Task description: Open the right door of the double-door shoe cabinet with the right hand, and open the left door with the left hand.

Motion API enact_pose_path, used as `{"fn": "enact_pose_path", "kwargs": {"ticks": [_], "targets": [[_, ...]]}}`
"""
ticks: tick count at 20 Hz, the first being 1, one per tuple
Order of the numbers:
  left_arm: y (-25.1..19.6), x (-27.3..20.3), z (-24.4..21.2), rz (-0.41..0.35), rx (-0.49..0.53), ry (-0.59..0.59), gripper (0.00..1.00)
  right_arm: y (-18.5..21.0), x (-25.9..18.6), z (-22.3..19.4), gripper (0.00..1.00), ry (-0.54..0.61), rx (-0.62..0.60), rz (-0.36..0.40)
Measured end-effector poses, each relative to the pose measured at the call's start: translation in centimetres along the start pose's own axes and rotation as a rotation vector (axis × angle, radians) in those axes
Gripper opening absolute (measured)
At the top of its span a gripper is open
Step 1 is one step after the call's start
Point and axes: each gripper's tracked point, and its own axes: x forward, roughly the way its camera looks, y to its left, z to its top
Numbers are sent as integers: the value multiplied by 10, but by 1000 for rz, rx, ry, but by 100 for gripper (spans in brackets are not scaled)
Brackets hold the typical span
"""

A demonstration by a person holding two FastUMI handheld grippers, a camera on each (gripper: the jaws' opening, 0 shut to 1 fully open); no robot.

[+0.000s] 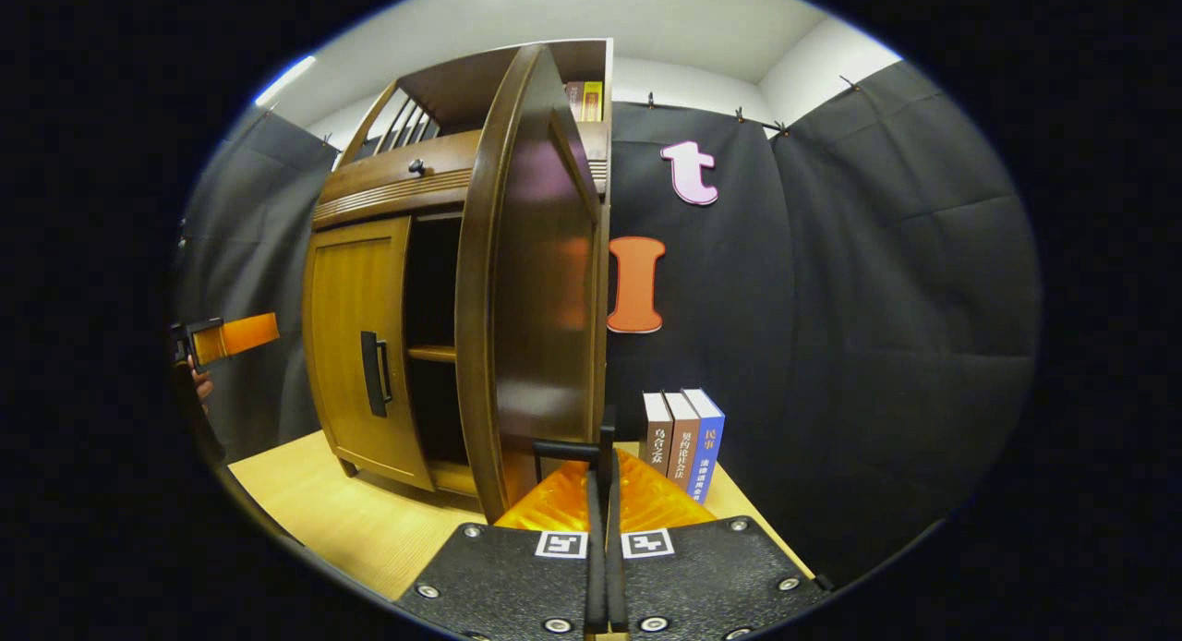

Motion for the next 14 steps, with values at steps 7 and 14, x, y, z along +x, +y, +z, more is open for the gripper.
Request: {"fn": "enact_pose_path", "kwargs": {"ticks": [7, 14], "targets": [[6, -7, 8, 31, -6, -20, 96, -31, 4, -1, 10, -12, -19, 133], [10, -17, 12, 41, 42, -30, 99, -45, 7, -1, 2, -40, 51, 223]]}}
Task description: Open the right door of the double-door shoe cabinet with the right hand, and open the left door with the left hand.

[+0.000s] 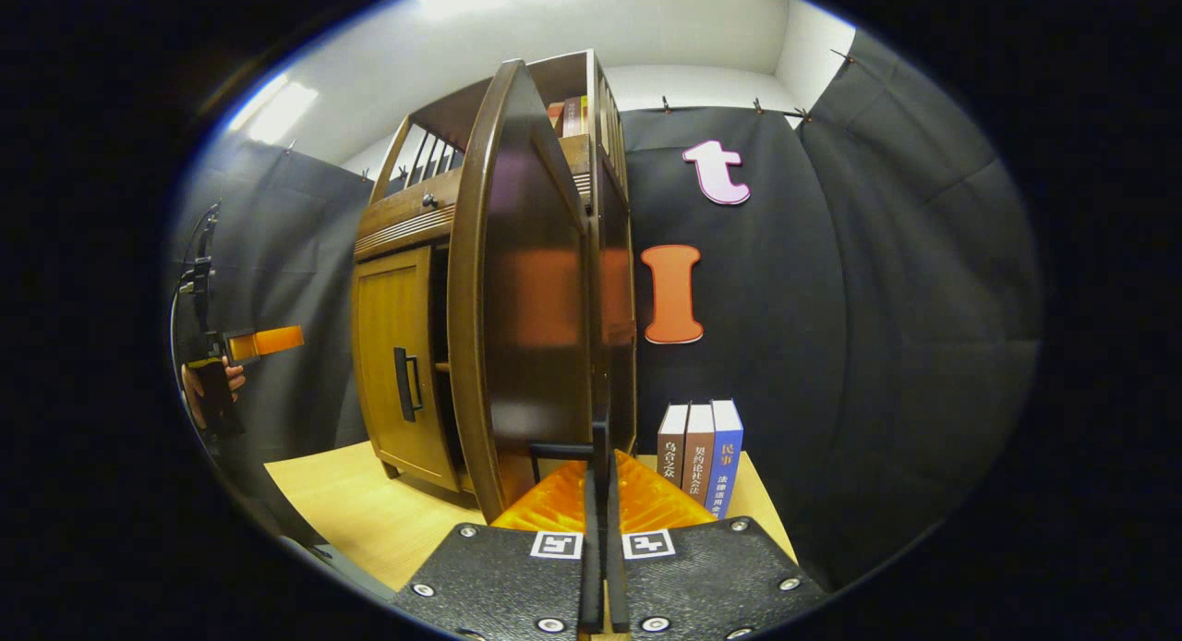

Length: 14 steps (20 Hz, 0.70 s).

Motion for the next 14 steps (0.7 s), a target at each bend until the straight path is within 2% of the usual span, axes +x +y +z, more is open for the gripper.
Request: {"fn": "enact_pose_path", "kwargs": {"ticks": [1, 2, 3, 4, 5, 6, 7, 9, 10, 11, 14], "targets": [[-2, 0, 0, -5, 3, 3, 99, 2, -1, 0, 12, -5, -9, -5], [-3, -1, 0, -10, 4, 4, 99, 3, -1, 0, 3, -9, -7, -13], [-4, -1, 0, -14, 2, 5, 96, 2, -3, -1, 4, -11, 4, -22], [-5, -2, -2, -19, 1, 9, 96, 2, -3, -3, 14, -11, 22, -30], [-6, -3, -2, -24, 0, 11, 96, 1, -6, -4, 4, -9, 36, -31], [-7, -3, -3, -30, 0, 12, 96, 1, -14, -7, 0, -2, 41, -24], [-9, -3, -4, -37, 2, 16, 96, 0, -21, -10, 5, 5, 57, -29], [-7, -4, -6, -40, 8, 17, 96, 4, -39, -8, 6, 5, 67, -58], [-6, -3, -6, -39, 7, 17, 99, 4, -49, -3, 6, 2, 33, -90], [-6, -2, -7, -35, 2, 18, 96, 7, -58, 3, 6, -6, 1, -117], [-5, 0, -11, -34, -28, 25, 94, 43, -76, 27, 5, -44, 12, -159]]}}
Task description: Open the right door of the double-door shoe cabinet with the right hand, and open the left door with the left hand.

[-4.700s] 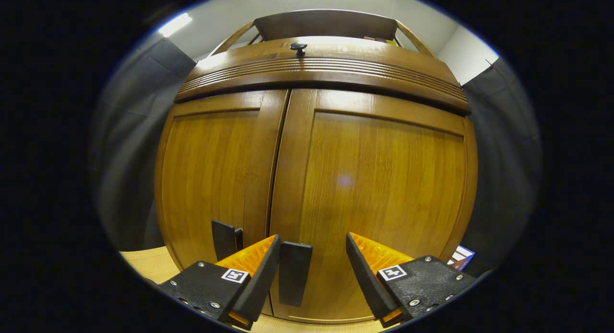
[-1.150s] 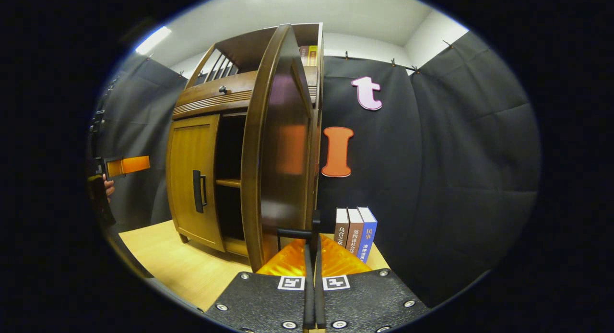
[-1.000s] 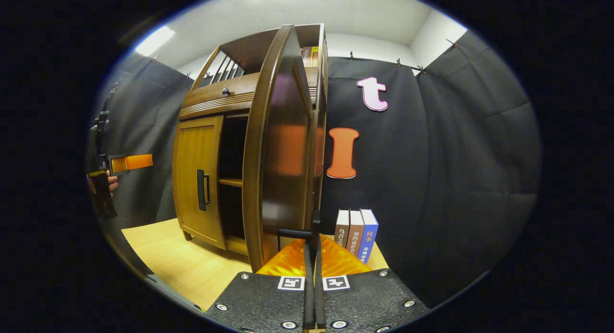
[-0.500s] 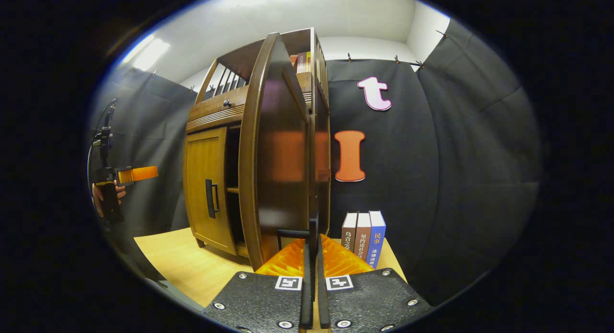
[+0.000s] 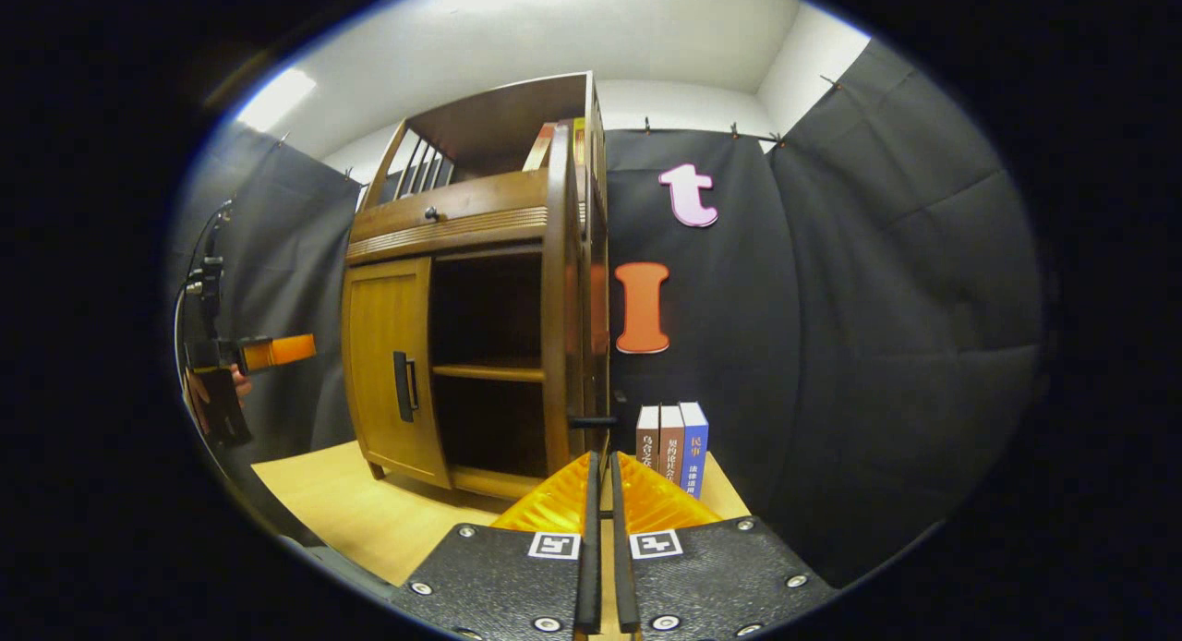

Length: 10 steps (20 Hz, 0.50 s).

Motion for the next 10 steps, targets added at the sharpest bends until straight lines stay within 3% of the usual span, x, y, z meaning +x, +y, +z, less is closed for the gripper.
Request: {"fn": "enact_pose_path", "kwargs": {"ticks": [3, 7, 8, 9, 10], "targets": [[2, -1, -3, 5, -10, 10, 96, 38, -2, 9, 5, 13, -31, 5], [11, -3, -2, 13, 11, 8, 98, 85, 13, 18, 6, 2, 30, 22], [13, -4, -1, 17, 11, 5, 98, 91, 19, 20, 16, -7, 36, 20], [16, -5, 0, 21, 9, 4, 98, 93, 24, 20, 6, -9, 33, 8], [20, -7, 1, 25, 7, 2, 98, 94, 30, 19, 7, -6, 29, 4]]}}
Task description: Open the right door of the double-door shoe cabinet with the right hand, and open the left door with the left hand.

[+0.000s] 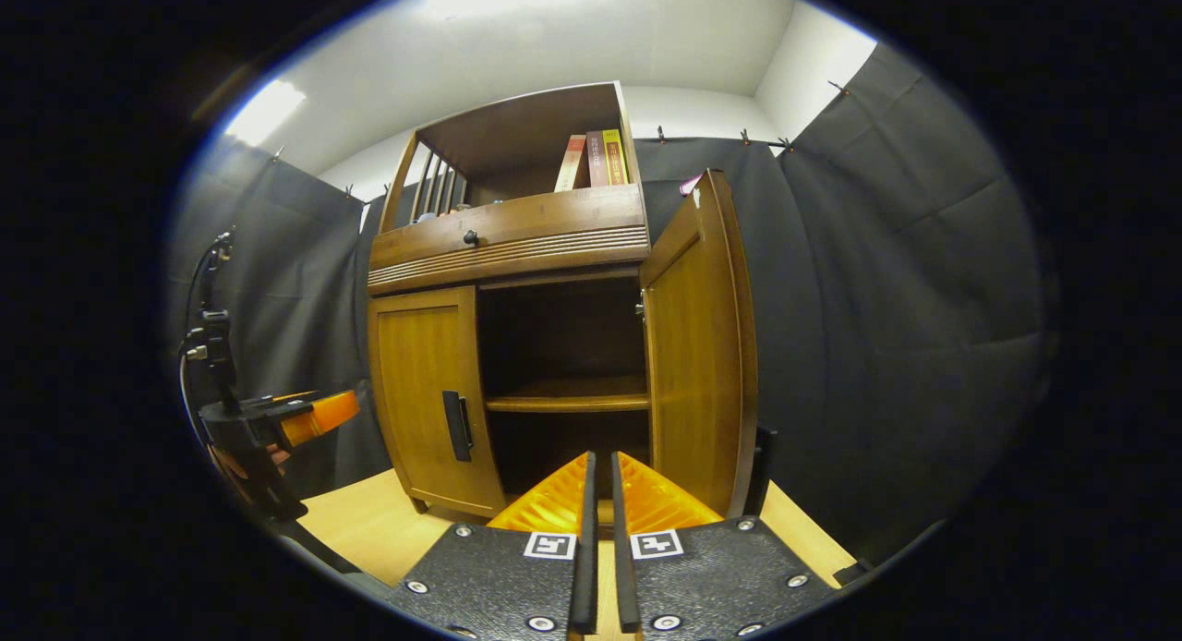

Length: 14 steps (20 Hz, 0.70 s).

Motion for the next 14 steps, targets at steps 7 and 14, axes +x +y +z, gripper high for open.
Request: {"fn": "enact_pose_path", "kwargs": {"ticks": [7, 14], "targets": [[14, -5, 8, 23, 10, -23, 97, 6, 5, -12, 69, 23, -4, -13], [11, 0, 8, 14, -3, -22, 96, 1, 5, -8, 100, 9, 28, -34]]}}
